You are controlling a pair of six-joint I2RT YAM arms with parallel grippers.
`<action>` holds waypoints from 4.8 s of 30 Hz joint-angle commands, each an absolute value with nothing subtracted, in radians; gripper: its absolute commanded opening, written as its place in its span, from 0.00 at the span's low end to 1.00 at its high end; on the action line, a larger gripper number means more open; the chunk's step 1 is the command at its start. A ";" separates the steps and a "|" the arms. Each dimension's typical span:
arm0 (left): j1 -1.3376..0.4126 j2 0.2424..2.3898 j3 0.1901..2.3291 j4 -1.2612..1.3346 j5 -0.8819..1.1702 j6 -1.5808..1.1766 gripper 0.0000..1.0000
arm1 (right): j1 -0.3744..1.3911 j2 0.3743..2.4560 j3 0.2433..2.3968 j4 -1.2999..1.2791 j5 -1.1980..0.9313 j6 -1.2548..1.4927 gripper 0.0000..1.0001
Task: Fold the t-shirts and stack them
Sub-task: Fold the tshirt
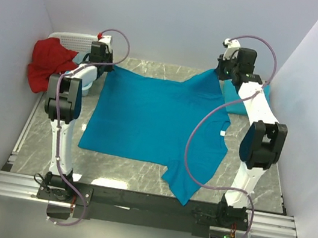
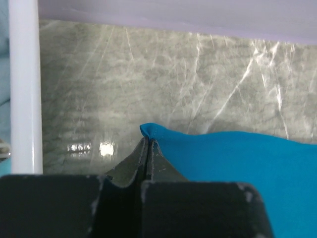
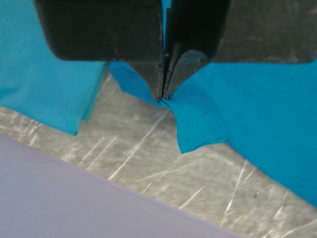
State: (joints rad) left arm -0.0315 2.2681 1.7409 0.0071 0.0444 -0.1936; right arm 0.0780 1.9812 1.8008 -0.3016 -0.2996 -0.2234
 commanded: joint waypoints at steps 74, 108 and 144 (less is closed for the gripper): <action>-0.003 1.680 0.937 0.417 0.127 -0.046 0.37 | 0.074 1.416 1.072 -0.166 -0.353 -0.290 0.00; -0.003 1.140 0.842 0.307 0.164 -0.216 0.72 | 0.115 1.370 0.927 -0.469 -0.476 -0.663 0.00; -0.044 0.667 0.609 0.025 0.255 -0.210 0.74 | 0.325 1.385 0.991 -0.495 -0.436 -0.589 0.00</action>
